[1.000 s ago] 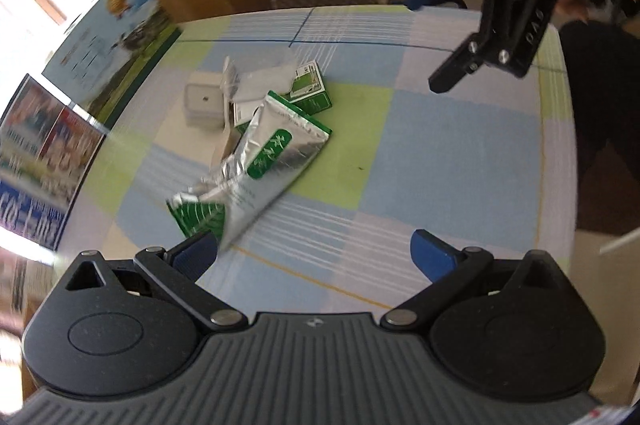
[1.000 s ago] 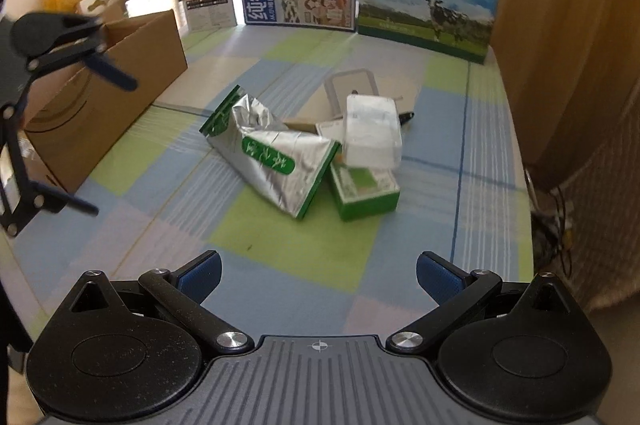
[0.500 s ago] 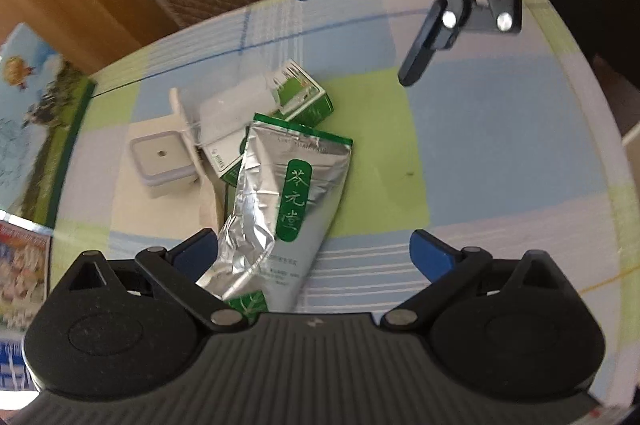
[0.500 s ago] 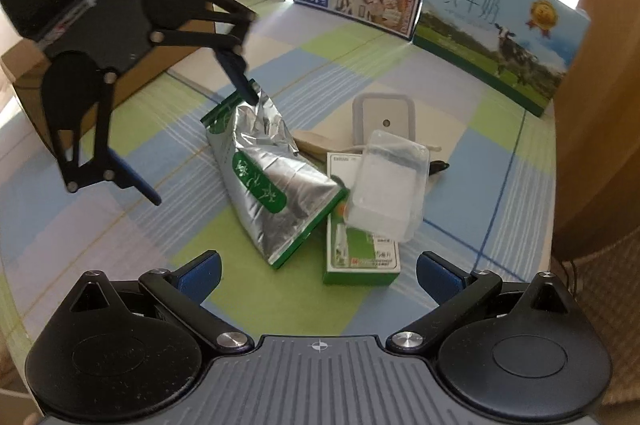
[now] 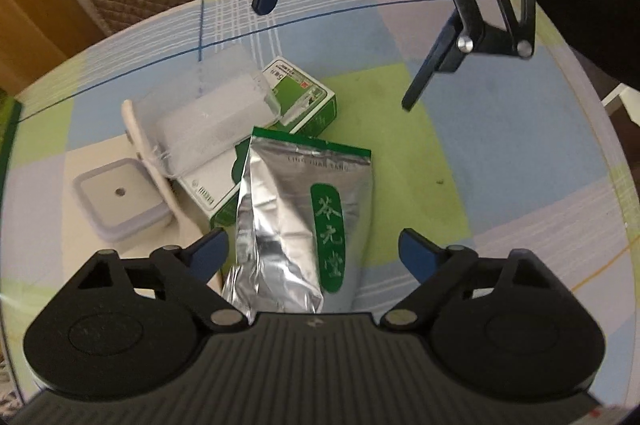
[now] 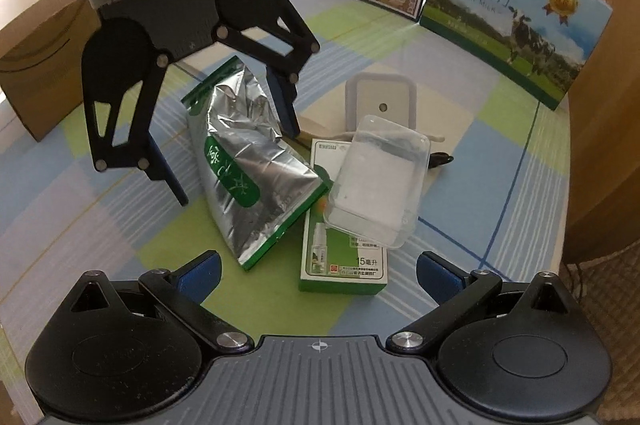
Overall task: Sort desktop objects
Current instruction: 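Grasp the silver tea bag with the left tool while the right tool grasps the clear tray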
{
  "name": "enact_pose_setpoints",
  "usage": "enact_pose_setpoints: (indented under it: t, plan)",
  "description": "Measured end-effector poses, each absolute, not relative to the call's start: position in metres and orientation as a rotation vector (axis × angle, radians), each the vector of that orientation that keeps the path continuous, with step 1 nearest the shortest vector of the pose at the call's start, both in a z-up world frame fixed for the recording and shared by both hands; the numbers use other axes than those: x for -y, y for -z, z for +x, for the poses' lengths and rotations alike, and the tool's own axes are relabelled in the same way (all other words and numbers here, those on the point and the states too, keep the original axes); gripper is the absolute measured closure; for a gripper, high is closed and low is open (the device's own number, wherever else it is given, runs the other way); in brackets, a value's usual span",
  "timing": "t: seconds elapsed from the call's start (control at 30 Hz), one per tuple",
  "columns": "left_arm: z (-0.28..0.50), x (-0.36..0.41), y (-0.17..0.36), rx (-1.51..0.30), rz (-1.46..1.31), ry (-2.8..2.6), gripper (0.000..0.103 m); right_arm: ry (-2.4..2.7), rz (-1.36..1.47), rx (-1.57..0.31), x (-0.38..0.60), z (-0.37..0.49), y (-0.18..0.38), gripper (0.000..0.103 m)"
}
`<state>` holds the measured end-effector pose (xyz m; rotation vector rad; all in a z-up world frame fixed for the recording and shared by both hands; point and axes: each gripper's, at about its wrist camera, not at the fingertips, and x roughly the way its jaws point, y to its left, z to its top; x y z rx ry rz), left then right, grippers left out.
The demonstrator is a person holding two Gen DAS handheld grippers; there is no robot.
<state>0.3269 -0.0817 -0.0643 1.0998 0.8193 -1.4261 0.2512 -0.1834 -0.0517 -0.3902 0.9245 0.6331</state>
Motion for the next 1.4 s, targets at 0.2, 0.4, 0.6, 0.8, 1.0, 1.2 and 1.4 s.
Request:
enact_pose_setpoints:
  t: [0.2,0.4,0.6,0.8,1.0,1.2,1.4]
  plan:
    - [0.336,0.087,0.081,-0.877,1.146,1.454,0.015,-0.639,-0.360,-0.936,0.180,0.267,0.052,0.002]
    - [0.345,0.080,0.090,-0.910,1.134,1.443,0.015,-0.586,-0.309,-0.934,0.178,0.300,0.047,0.002]
    - [0.348,0.074,0.098,-0.931,1.112,1.423,0.015,-0.514,-0.210,-1.009,0.183,0.331,0.055,0.011]
    - [0.347,0.068,0.099,-0.975,1.066,1.403,0.019,-0.518,-0.117,-1.054,0.189,0.335,0.059,0.048]
    - [0.332,0.065,0.097,-1.075,0.992,1.241,0.036,-0.485,-0.200,-1.053,0.179,0.302,0.053,0.048]
    - [0.291,0.063,0.096,-1.158,1.004,1.139,0.038,-0.503,-0.187,-1.069,0.176,0.245,0.042,0.048]
    - [0.238,0.050,0.094,-1.261,0.882,1.077,0.038,-0.535,-0.195,-1.102,0.168,0.182,0.041,0.048]
